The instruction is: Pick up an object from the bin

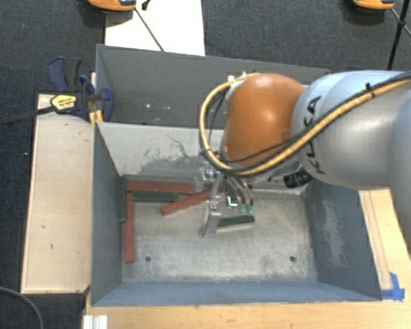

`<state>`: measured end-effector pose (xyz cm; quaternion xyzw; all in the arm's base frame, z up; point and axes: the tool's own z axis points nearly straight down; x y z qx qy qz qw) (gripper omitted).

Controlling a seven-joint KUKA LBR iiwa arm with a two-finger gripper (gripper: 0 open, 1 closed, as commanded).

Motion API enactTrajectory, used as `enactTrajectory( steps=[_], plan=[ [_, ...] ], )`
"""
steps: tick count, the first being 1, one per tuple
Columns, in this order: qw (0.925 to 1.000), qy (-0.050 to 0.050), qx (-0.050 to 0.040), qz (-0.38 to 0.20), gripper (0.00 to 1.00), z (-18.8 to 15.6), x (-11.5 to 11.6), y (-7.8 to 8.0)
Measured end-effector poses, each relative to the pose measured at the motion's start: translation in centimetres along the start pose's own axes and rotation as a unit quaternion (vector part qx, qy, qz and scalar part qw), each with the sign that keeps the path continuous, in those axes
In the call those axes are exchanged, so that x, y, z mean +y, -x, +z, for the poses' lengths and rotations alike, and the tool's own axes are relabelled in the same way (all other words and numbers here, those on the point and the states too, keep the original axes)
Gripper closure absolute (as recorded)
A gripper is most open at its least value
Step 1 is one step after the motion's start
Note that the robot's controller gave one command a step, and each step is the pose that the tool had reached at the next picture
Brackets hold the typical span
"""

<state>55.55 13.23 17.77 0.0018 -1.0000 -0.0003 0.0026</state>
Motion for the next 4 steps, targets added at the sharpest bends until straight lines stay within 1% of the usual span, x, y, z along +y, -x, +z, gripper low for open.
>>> enactTrajectory(
  steps=[1,2,3,4],
  plan=[
    [1.0,0.0,-0.0039,0.002,0.0,-0.4,-0.1,0.2],
    [0.9998,0.001,-0.0057,0.018,0.0,7.7,2.2,3.0],
    [0.9954,0.0,-0.0037,-0.095,0.0,5.8,-6.9,2.8],
    [0.9975,-0.001,-0.0045,-0.07,0.0,6.4,-7.4,3.3]
  ],
)
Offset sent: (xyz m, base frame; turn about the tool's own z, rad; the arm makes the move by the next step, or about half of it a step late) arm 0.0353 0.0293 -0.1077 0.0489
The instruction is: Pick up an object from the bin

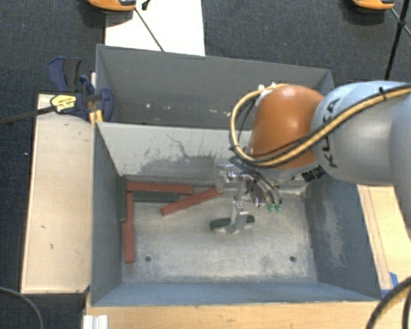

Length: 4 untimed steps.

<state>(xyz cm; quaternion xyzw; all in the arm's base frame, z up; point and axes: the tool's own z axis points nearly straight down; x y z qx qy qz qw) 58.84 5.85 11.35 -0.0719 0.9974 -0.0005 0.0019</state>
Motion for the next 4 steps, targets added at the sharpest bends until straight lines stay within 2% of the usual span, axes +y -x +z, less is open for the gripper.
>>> enactTrajectory(
  steps=[1,2,4],
  plan=[
    [0.9976,0.001,0.0004,-0.069,0.0,3.5,-0.3,-1.5],
    [0.995,0.001,0.0,-0.1,1.0,4.2,-1.5,-1.4],
    [0.995,0.001,0.0002,-0.099,1.0,4.0,-1.5,-1.4]
  ],
)
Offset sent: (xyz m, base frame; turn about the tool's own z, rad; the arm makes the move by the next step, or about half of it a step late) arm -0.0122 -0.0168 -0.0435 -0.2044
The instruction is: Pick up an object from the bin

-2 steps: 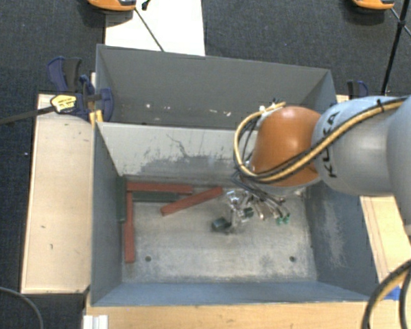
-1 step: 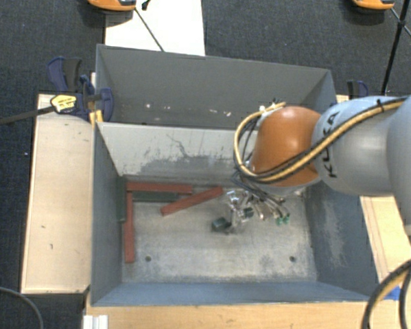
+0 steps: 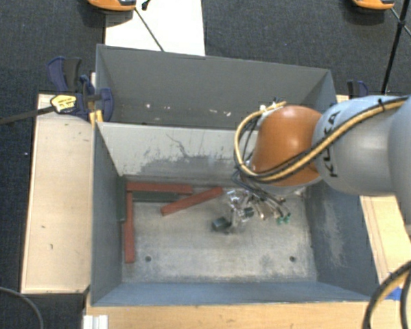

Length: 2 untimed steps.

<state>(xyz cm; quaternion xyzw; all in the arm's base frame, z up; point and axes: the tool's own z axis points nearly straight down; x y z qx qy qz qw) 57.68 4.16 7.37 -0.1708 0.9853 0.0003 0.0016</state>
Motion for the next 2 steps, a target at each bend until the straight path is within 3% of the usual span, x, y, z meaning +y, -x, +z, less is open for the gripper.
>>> enactTrajectory(
  steps=[2],
  plan=[
    [1.0,0.001,0.0013,0.002,1.0,-1.45,0.03,-0.04]
  ],
)
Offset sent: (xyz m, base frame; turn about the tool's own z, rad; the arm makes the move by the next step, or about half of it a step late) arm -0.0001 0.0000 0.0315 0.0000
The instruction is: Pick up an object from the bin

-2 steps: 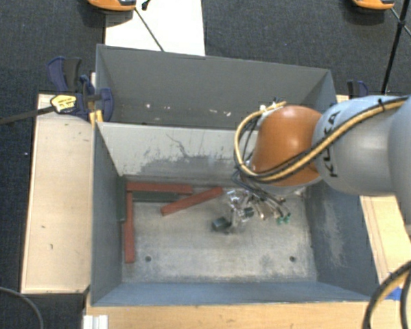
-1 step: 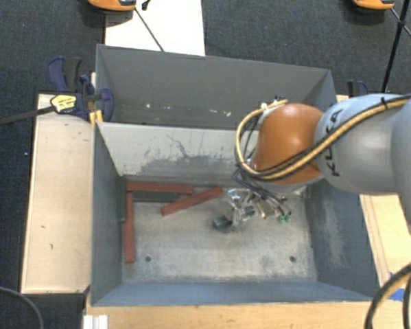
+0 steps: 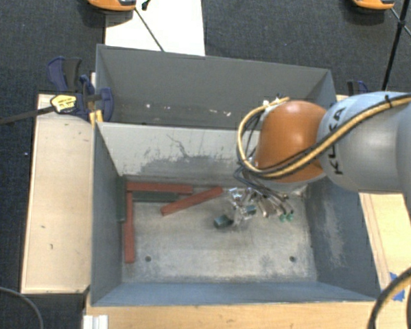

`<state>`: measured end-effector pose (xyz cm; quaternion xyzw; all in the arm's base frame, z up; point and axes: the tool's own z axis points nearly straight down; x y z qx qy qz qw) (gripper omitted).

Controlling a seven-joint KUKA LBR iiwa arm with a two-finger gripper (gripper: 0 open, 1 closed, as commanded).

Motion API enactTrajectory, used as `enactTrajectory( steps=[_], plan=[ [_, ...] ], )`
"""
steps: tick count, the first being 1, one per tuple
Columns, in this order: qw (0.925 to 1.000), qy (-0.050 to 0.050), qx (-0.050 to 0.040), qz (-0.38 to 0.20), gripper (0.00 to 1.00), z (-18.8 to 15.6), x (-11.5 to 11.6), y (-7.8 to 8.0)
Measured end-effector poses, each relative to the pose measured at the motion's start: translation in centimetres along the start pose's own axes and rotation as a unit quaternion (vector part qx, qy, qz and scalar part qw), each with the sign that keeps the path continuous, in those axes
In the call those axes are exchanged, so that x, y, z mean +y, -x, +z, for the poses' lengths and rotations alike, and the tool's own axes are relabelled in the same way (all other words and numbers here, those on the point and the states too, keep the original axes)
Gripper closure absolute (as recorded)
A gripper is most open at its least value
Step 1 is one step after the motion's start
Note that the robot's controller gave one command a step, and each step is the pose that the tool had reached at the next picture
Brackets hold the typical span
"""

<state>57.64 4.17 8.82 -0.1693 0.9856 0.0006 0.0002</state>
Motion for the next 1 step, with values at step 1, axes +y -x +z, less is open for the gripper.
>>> enactTrajectory(
  steps=[1],
  plan=[
    [1.0,0.0,0.0,0.001,1.0,-1.42,0.0,0.01]
  ],
)
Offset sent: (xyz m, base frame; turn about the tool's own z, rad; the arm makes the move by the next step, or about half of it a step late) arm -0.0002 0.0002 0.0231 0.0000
